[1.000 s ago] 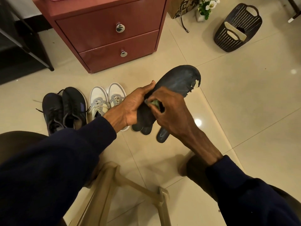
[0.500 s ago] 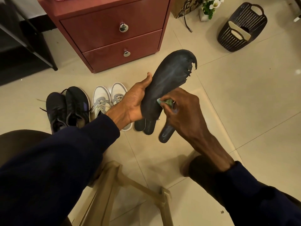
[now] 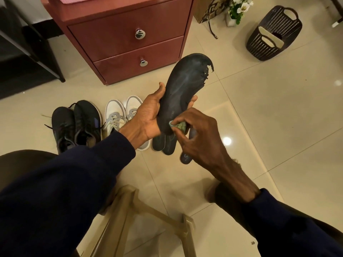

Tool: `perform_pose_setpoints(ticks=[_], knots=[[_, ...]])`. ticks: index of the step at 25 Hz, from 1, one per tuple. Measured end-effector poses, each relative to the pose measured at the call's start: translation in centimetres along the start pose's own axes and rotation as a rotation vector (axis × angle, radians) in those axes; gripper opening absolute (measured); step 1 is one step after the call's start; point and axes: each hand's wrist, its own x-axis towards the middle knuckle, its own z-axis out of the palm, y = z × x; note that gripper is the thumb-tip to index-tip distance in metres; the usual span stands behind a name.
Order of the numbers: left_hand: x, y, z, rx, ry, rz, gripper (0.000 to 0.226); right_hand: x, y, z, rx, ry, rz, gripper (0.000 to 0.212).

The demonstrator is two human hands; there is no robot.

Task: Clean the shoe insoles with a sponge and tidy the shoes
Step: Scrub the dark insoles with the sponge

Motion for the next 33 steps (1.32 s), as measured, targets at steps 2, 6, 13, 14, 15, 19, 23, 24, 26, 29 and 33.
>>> perform_pose_setpoints(ticks=[2,6,13,14,15,19,23,24,26,29,33], knots=[[0.0,0.2,-0.2,-0.005,0.003,0.008,0.063,0.0,-1.0,0.4,0.057,-0.080,-0.071,0.021],[0.3,-0.3,-0.5,0.186,0.047,-0.004,0.056,1.4,1.2,-0.6,-0.166,0.068,0.013,0.023],[0.5,-1.2,-0.7,0.290,0.084,-0.095,0.052,1.6,0.0,0.3,-0.045,-0.068,-0.094,0.013],[0.5,-1.3,-0.7,0.304,0.083,-0.101,0.051,1.7,0.1,0.2,-0.069,-0.080,-0.111,0.013],[0.5,-1.4,-0.7,0.319,0.084,-0.099,0.050,2.0,0.7,-0.3,-0.121,-0.047,-0.084,0.013],[0.2,-2.0,-0.2,0.280,0.065,-0.086,0.054,2.6,4.4,-3.0,-0.168,0.209,0.232,0.016],[0.0,-1.5,-0.3,0.331,0.045,-0.088,0.038,2.2,1.6,-1.8,-0.060,-0.019,-0.005,0.013],[0.0,-1.4,-0.4,0.355,0.067,-0.082,0.039,2.1,1.0,-1.4,-0.074,-0.090,-0.073,0.013],[0.3,-1.7,-0.8,0.365,0.075,-0.098,0.050,2.5,1.5,-1.8,-0.124,-0.065,-0.049,0.012],[-0.2,-2.1,-0.2,0.314,0.025,-0.144,0.055,2.9,3.9,-3.8,-0.114,0.182,0.258,0.009],[-0.2,-2.0,-0.4,0.313,-0.006,-0.143,0.046,2.8,2.9,-2.8,-0.090,0.053,0.147,0.010]])
